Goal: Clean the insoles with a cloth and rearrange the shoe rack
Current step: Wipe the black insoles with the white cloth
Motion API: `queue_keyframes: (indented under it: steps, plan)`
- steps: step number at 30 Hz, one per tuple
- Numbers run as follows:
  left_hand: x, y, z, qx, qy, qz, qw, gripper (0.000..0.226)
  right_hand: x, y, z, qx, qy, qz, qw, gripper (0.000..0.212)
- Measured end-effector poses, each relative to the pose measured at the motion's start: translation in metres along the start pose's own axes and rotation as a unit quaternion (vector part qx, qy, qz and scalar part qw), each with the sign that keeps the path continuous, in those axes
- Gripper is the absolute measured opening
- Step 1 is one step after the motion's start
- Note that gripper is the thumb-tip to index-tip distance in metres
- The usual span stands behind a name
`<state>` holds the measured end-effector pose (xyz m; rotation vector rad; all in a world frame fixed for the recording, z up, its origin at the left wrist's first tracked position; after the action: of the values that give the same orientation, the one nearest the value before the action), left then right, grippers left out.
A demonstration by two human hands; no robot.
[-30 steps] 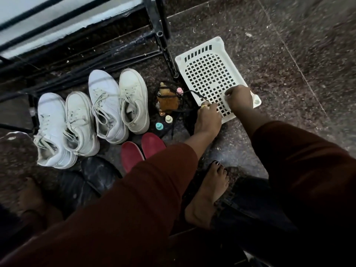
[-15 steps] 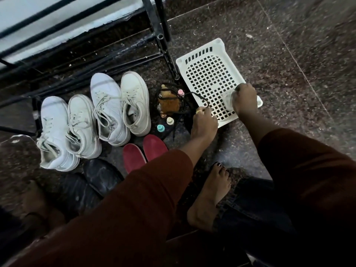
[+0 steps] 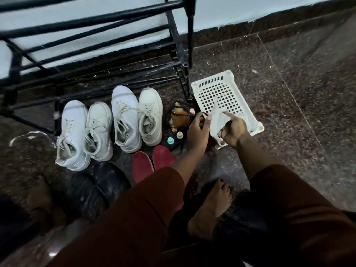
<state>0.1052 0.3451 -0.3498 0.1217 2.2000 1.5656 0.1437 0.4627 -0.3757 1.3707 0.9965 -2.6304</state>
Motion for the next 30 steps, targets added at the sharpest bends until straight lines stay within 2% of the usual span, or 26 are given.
queue_keyframes:
  steps: [3,6,8,11,14,16,19,21,23,30]
  plan:
    - [-0.01,-0.01,-0.03,0.0,0.023,0.024,0.999,0.047,-0.006,0.031,0.026,-0.004,-0.053,0.053,0.997,0.044]
    - [-0.018,-0.031,-0.062,0.013,0.076,0.039,0.996,0.043,-0.009,0.062,0.044,-0.04,-0.036,0.086,0.995,0.03]
    - [-0.023,-0.042,-0.083,0.0,0.094,0.02,0.995,0.043,-0.01,0.082,0.056,-0.082,-0.032,0.099,0.991,0.029]
    - [-0.024,-0.064,-0.108,-0.08,0.113,-0.084,0.987,0.042,-0.015,0.107,0.075,-0.132,-0.049,0.116,0.983,0.035]
    - [-0.028,-0.091,-0.128,-0.272,0.121,-0.2,0.934,0.003,-0.023,0.127,0.091,-0.142,-0.06,0.141,0.978,0.028]
    - [-0.034,-0.103,-0.142,-0.319,0.1,-0.237,0.912,0.01,-0.032,0.137,0.1,-0.17,-0.051,0.157,0.972,0.024]
    - [-0.043,-0.111,-0.168,-0.321,0.092,-0.238,0.912,0.033,-0.041,0.149,0.115,-0.213,-0.048,0.171,0.961,0.02]
    - [-0.049,-0.112,-0.183,-0.304,0.088,-0.225,0.922,0.027,-0.042,0.154,0.125,-0.225,-0.051,0.153,0.961,0.02]
    - [-0.056,-0.115,-0.195,-0.287,0.073,-0.217,0.93,0.017,-0.04,0.158,0.131,-0.24,-0.045,0.108,0.964,0.03]
    - [-0.075,-0.128,-0.224,-0.28,0.08,-0.21,0.933,0.042,-0.048,0.179,0.15,-0.315,-0.073,0.067,0.944,0.027]
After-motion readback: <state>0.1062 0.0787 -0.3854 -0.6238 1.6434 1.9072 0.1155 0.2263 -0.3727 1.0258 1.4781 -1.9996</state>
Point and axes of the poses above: each hand's wrist, its own x-axis towards the middle knuckle, its own z-axis out of the palm, y = z × x, the point moved 5 cm from there along x, towards the middle knuckle, and after that the axes turned 6 degrees about z, right-handed, at the moved point
